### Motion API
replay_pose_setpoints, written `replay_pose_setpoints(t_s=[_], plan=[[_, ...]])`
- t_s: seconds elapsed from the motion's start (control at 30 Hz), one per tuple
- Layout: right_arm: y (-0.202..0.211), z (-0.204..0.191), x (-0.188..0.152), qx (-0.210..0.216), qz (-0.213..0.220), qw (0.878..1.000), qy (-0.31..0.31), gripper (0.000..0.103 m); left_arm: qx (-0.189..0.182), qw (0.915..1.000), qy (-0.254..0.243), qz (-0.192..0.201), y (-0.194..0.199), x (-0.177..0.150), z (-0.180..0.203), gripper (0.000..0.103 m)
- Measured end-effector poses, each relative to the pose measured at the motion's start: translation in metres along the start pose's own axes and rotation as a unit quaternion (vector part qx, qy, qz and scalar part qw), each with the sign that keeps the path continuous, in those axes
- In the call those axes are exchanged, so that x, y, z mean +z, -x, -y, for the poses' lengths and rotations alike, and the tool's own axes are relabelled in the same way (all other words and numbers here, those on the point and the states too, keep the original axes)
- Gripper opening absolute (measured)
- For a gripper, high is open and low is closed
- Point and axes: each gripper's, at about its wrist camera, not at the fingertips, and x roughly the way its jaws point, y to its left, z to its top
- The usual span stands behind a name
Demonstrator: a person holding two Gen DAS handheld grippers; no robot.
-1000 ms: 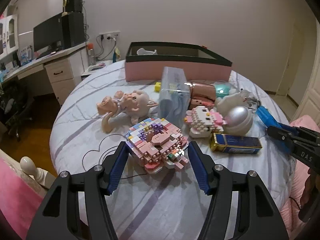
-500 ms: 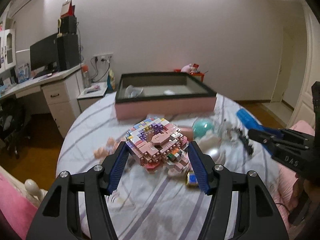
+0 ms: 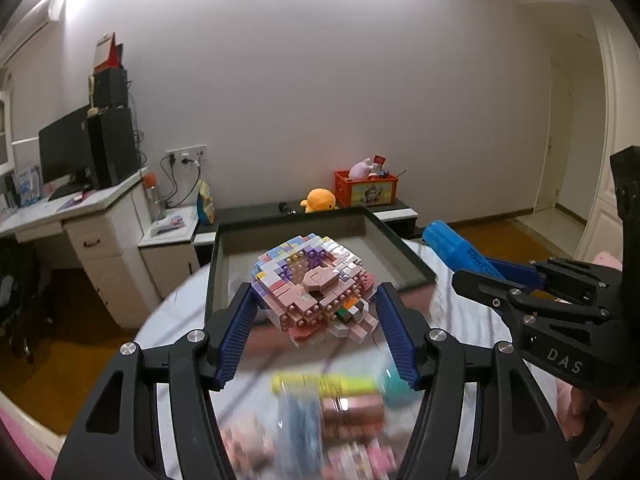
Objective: Organize rigid objects
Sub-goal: 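Carry the block figure and highlighter into the pink box and release both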
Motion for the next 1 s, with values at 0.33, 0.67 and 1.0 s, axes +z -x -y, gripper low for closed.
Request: replay_pose_setpoints(t_s=[0.33,0.67,1.0], plan=[[-0.095,0.009,0.061,0.023,-0.044,0.999,0.013,0.027,0.023,0.9983,-0.022,-0.048,-0.102,0.056,-0.024,0.063],[-0.184,0.029,0.049,0.007,-0.136,0.991,0.011,0.027,0.027,0.9886,-0.029,-0.145,-0.193,0.037,-0.033,0.063],[-0.212,0.043,0.036,0.006,-0.193,0.981,-0.005,0.027,0.041,0.9834,-0.025,-0.175,-0.205,0.023,-0.037,0.091]])
